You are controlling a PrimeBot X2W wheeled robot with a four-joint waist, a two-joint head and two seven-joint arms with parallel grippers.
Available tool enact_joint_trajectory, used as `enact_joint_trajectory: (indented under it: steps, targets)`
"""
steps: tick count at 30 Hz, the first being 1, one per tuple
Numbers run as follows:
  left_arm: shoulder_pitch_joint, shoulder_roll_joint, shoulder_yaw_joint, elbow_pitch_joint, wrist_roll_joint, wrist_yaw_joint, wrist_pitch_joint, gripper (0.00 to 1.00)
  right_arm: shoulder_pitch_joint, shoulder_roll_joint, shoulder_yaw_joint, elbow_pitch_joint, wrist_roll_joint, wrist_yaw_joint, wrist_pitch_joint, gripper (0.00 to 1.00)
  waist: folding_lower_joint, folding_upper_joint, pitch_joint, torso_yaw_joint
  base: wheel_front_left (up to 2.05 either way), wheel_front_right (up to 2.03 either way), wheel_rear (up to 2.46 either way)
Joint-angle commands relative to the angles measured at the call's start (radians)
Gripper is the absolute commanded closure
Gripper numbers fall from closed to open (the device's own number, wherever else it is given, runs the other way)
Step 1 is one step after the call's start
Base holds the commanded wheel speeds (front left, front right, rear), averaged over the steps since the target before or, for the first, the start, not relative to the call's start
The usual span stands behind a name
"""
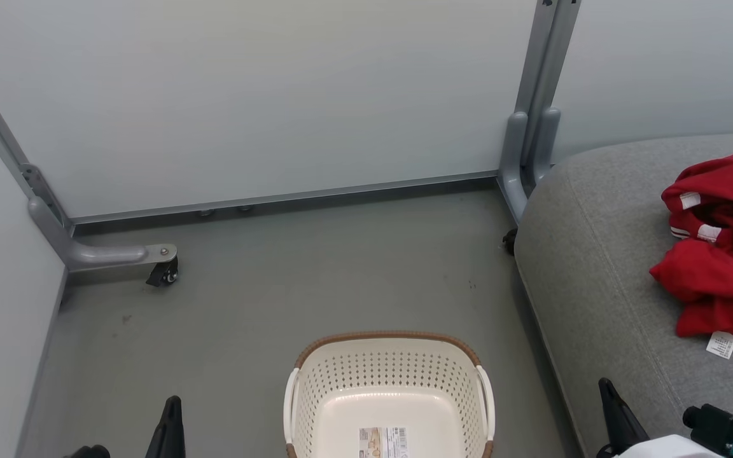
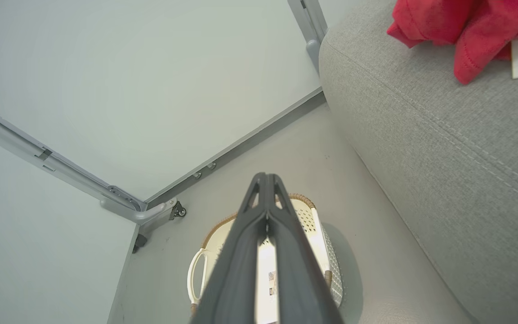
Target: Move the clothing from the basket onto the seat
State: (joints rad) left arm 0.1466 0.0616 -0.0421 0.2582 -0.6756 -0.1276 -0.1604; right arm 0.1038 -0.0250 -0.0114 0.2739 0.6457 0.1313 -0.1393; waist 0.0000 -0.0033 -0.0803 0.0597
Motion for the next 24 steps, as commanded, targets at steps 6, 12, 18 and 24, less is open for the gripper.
enact_joint_trajectory:
  steps: [6, 12, 18, 24]
  targets:
    - [-0.053, 0.013, 0.013, -0.017, -0.113, -0.001, 0.022, 1.00, -0.045, -0.012, -0.012, -0.017, 0.113, 0.000, 0.026, 1.00, 0.0000, 0.0009, 0.006, -0.004, 0.00, 0.00, 0.00]
    - [-0.073, 0.015, 0.021, -0.017, -0.195, -0.002, 0.042, 1.00, -0.061, -0.015, -0.019, -0.019, 0.194, 0.000, 0.046, 1.00, 0.0000, 0.0011, 0.011, -0.008, 0.00, 0.00, 0.00]
    - [-0.092, 0.016, 0.029, -0.017, -0.271, -0.002, 0.060, 1.00, -0.077, -0.018, -0.026, -0.021, 0.271, 0.000, 0.065, 1.00, 0.0000, 0.0012, 0.016, -0.011, 0.00, 0.00, 0.00]
    - [-0.109, 0.017, 0.037, -0.018, -0.343, -0.002, 0.078, 1.00, -0.092, -0.019, -0.032, -0.022, 0.343, 0.000, 0.083, 1.00, 0.0000, 0.0014, 0.021, -0.015, 0.00, 0.00, 0.00]
